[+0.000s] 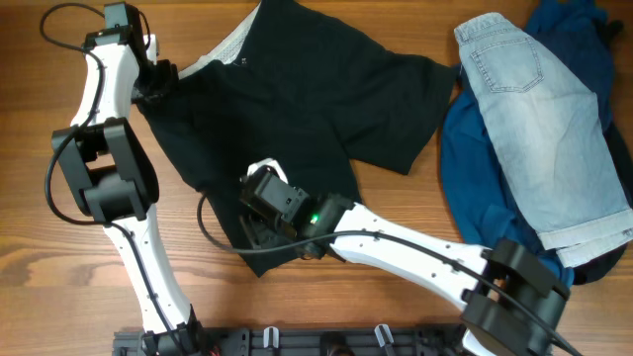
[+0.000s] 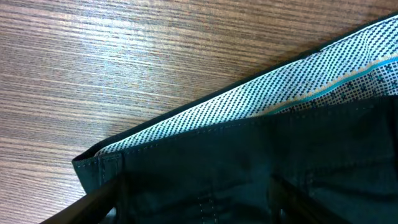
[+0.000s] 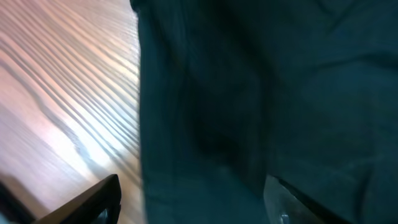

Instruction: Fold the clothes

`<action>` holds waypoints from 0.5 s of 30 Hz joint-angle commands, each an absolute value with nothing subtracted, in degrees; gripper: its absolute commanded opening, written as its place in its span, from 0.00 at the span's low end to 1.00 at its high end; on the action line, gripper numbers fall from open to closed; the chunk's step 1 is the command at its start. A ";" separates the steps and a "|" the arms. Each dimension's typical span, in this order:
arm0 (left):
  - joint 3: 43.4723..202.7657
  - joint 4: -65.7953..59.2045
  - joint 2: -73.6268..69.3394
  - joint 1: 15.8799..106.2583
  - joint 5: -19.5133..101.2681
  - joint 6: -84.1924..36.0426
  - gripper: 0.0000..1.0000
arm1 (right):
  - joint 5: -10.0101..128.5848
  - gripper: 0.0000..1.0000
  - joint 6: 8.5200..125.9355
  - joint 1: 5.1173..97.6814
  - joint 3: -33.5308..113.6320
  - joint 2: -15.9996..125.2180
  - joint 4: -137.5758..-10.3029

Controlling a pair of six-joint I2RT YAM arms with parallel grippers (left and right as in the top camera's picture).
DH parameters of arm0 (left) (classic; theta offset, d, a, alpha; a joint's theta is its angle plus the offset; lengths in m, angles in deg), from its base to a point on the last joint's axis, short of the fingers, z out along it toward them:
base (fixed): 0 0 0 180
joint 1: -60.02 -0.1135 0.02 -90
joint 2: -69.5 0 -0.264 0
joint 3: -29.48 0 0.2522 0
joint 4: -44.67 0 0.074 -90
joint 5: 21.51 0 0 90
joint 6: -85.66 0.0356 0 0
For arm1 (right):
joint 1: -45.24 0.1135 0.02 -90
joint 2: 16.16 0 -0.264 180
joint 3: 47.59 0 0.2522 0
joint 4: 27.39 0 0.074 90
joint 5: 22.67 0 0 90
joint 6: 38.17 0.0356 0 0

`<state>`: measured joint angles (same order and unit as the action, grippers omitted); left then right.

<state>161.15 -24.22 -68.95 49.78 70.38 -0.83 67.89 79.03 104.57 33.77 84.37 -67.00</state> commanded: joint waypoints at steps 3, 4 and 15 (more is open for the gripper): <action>161.22 -24.57 -69.69 49.50 70.54 -1.84 0.72 | 67.34 0.73 66.77 104.52 32.94 89.90 -64.11; 161.22 -24.57 -69.69 49.50 70.54 -1.84 0.73 | 65.99 0.73 66.75 104.52 32.94 90.14 -64.27; 161.22 -24.35 -69.69 48.42 70.52 -1.84 0.74 | 62.60 0.94 63.91 108.24 32.89 95.45 -59.74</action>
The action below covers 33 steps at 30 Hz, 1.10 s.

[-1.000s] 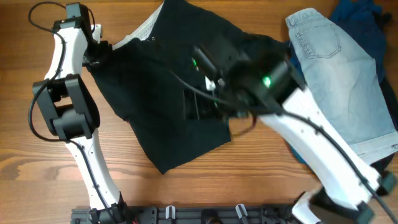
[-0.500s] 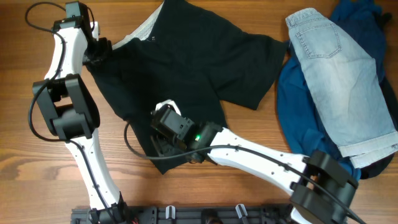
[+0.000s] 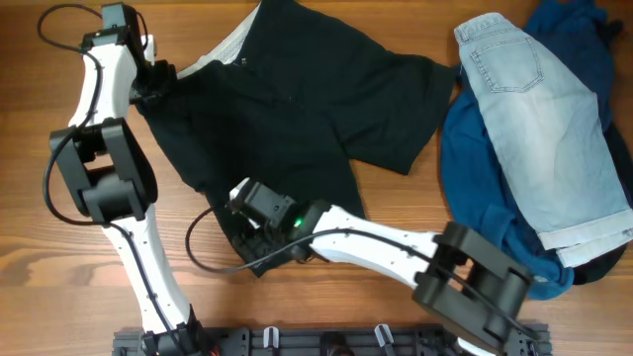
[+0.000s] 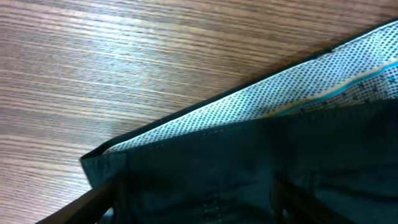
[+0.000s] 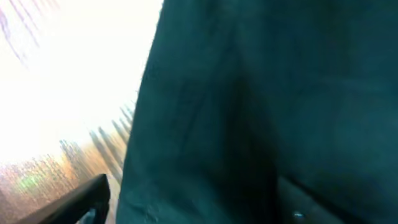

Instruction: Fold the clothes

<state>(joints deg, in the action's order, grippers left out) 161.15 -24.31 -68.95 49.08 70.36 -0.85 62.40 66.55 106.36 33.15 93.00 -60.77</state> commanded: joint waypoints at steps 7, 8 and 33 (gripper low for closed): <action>161.22 -24.33 -69.69 48.36 70.54 -1.84 0.74 | 66.84 0.23 64.01 108.70 32.91 96.87 -59.39; 161.22 -24.33 -69.69 48.36 70.52 -1.84 0.74 | 68.02 0.10 64.10 108.70 33.02 96.87 -59.79; 161.24 -39.13 -57.21 48.40 61.23 -1.86 0.04 | 39.54 0.06 58.00 64.37 39.36 77.94 -97.71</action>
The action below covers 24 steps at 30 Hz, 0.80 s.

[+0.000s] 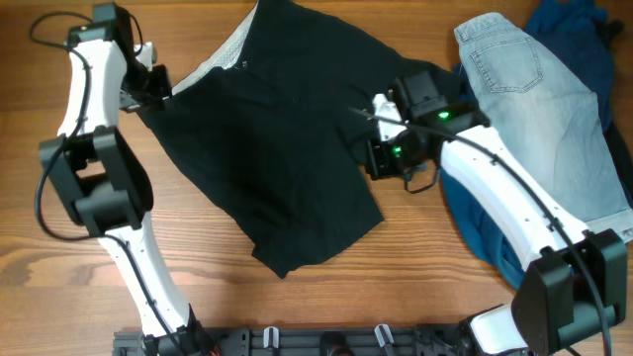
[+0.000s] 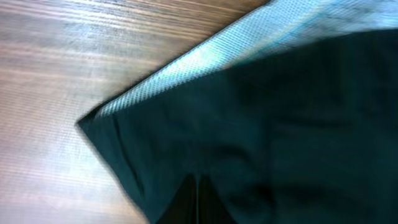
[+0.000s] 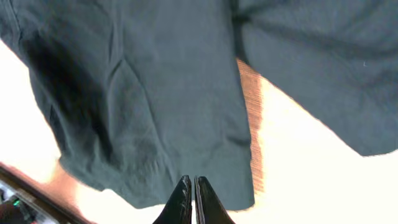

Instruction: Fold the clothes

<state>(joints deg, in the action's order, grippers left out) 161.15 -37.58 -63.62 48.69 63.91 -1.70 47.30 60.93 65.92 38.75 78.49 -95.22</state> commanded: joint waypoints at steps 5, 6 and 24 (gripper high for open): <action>161.24 -39.09 -51.40 48.21 61.25 -3.72 0.04 | 31.93 0.45 69.04 69.84 39.32 77.94 -102.28; 161.24 -38.89 -50.81 48.14 61.25 -4.83 0.04 | 31.91 0.51 73.54 72.57 39.21 77.94 -102.50; 161.24 -37.49 -50.07 47.35 61.27 -6.75 0.04 | 62.55 0.96 58.79 97.53 39.01 90.14 -81.18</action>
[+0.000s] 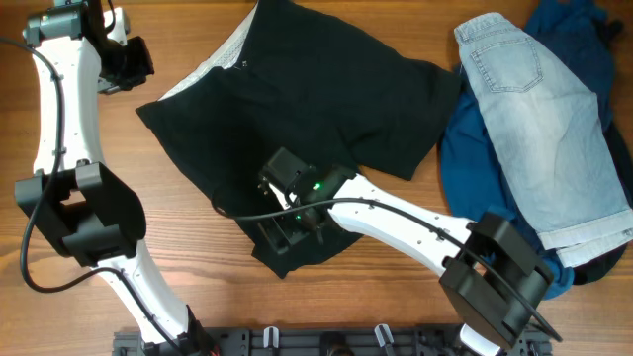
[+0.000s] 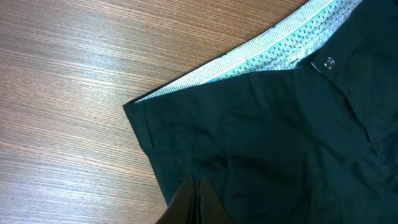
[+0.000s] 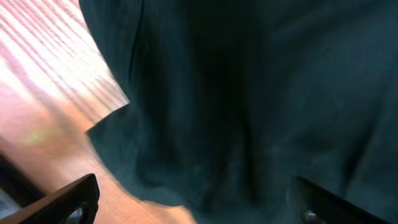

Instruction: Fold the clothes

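Observation:
Black shorts (image 1: 297, 129) lie spread on the wooden table, and the white dotted lining of their waistband (image 1: 213, 59) shows at the upper left. My left gripper (image 1: 127, 61) is shut on nothing, up and to the left of the waistband corner. In its wrist view the gripper (image 2: 196, 186) hangs above the shorts (image 2: 280, 137) and the lining (image 2: 249, 59). My right gripper (image 1: 289, 225) is open, low over the shorts' front hem. In the right wrist view the gripper (image 3: 193, 186) has only dark cloth (image 3: 249, 93) between its fingers.
Light denim shorts (image 1: 539, 119) lie at the right on top of a blue garment (image 1: 475, 178). More dark blue cloth (image 1: 574, 20) sits in the far right corner. Bare wooden table (image 1: 59, 247) lies to the left and along the front edge.
My left gripper, still shut, has moved up and left off the waistband corner. My right gripper was shut over the shorts' right side and is now open over the front hem.
At first both grippers were open, the left at the waistband corner and the right at the front hem. Then both were shut, the right one over by the right leg, and the front leg lay spread wider. Now the left is clear of the cloth and the right is open at the hem.

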`<action>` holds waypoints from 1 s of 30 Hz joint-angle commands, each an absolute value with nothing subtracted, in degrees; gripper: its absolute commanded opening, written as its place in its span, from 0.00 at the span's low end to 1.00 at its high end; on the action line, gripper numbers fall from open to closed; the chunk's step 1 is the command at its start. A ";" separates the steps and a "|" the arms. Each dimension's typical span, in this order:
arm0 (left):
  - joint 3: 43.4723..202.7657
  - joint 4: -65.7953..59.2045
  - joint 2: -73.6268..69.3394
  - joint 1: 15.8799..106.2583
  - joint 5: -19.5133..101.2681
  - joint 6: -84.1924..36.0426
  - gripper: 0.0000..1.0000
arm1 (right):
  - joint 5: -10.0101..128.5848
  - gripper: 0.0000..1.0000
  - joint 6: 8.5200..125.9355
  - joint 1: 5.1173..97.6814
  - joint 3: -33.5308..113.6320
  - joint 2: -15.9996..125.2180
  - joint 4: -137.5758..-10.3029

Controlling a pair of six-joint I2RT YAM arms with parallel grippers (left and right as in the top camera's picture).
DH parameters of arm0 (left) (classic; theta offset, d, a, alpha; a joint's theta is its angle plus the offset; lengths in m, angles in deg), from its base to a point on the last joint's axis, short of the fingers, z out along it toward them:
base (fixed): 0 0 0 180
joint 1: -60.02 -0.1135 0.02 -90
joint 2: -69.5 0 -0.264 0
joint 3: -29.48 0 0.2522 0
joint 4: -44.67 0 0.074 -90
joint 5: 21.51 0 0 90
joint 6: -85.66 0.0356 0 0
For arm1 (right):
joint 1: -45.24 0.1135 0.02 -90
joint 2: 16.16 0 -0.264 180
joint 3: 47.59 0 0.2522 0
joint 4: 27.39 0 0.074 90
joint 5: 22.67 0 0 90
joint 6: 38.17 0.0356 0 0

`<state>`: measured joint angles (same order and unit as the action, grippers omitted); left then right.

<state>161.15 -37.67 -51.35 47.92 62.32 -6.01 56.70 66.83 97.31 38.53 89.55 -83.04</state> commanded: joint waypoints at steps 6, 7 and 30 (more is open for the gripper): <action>161.24 -37.53 -50.07 46.72 61.27 -6.75 0.04 | 63.47 0.89 52.91 100.63 38.99 94.44 -77.19; 161.24 -37.51 -50.07 46.61 61.27 -6.75 0.04 | 64.48 0.90 52.54 101.68 39.06 95.12 -77.12; 161.22 -41.01 -50.07 48.29 59.96 -6.08 0.04 | 54.10 0.04 59.25 83.06 46.33 86.57 -102.74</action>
